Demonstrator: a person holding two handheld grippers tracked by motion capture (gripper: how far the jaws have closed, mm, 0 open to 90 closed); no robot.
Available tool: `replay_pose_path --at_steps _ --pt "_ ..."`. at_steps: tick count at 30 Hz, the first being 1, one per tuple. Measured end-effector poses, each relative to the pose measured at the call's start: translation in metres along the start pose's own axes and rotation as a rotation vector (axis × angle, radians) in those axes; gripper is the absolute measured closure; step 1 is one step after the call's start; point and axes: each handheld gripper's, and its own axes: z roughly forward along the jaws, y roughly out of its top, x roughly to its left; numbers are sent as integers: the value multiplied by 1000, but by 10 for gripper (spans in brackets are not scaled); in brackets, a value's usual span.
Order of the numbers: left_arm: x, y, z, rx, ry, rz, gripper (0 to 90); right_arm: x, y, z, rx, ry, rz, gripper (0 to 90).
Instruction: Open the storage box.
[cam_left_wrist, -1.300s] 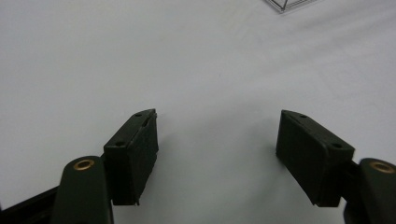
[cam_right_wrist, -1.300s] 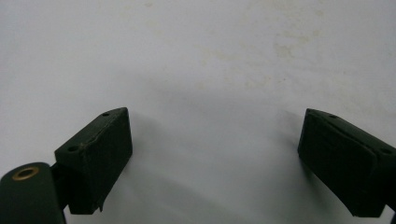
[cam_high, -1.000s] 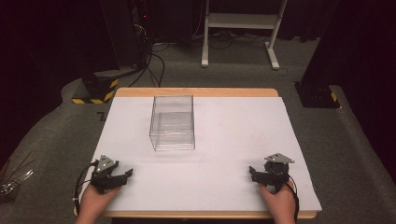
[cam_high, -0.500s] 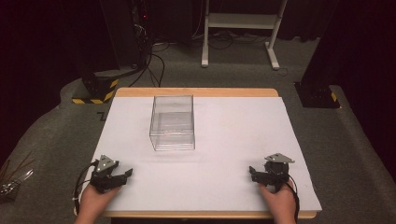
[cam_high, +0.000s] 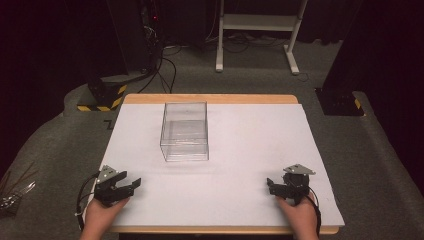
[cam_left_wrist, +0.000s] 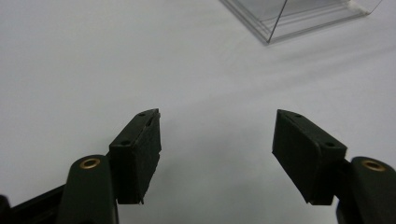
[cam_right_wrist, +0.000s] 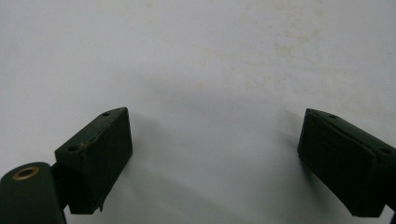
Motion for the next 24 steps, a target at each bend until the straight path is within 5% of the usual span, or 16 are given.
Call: replay_pose_path --at_steps 24 --pt "-38 19 -2 -50 -62 78 342 0 0 0 -1 0 -2 101"
